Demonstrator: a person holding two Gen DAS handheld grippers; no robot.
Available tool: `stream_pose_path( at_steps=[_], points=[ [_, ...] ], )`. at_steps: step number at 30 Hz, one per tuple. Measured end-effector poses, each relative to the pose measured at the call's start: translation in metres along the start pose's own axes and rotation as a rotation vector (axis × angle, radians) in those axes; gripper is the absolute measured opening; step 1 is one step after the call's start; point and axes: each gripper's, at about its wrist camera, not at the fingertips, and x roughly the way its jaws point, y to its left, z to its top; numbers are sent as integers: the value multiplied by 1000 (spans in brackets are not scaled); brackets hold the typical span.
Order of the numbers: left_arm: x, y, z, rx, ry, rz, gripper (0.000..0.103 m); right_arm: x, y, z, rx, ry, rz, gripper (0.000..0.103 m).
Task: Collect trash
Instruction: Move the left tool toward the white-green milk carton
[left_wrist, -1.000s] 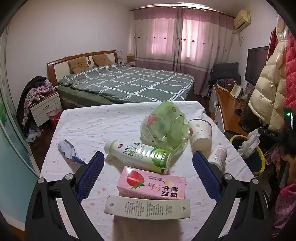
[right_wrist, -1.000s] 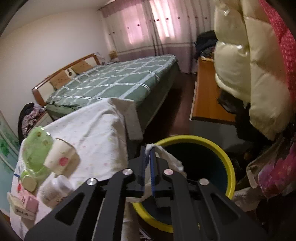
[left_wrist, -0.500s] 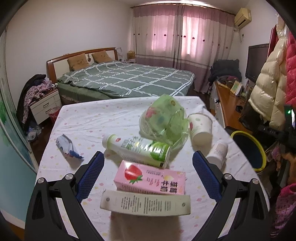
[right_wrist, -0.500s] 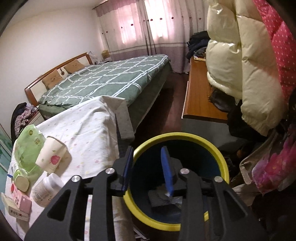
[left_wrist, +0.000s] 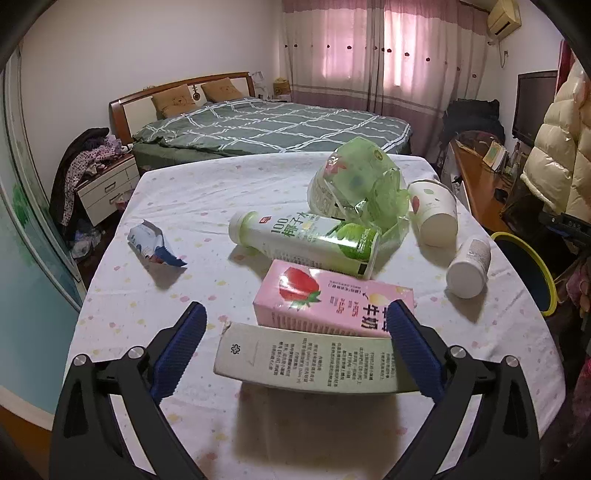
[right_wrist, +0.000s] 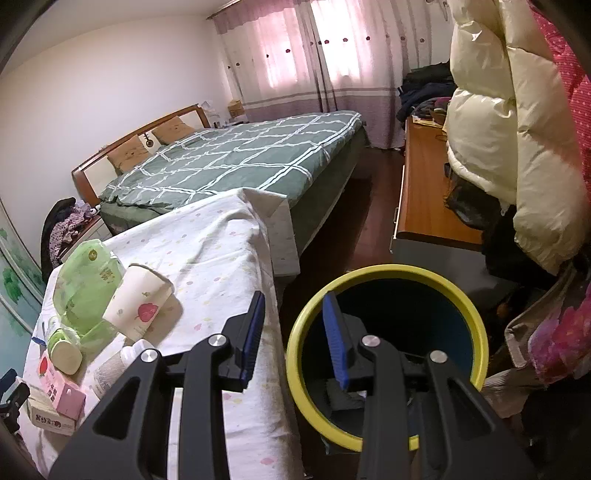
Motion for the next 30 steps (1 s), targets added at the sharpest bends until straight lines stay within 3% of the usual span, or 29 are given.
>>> stream_pose_path(
  at_steps=[4, 6, 10, 18, 26, 30],
  points=[
    [-10, 3, -8, -1, 7, -7, 99, -1, 1, 0, 1, -3, 15, 32],
    [-13, 3, -15, 13, 38, 22, 99, -3, 2, 0, 2, -8, 26, 31],
    [-18, 5, -31, 7, 80, 7, 99, -4, 5, 0, -2, -16, 43, 32],
    [-23, -26, -49, 75, 110, -37, 99, -5, 16, -3, -15, -17, 93, 32],
    [-24, -33, -70, 147, 143, 36, 99, -11, 19, -1, -15, -34, 123, 32],
    [-30, -15, -76, 137, 152, 60, 99, -10, 21, -2, -16, -34, 135, 32]
  ],
)
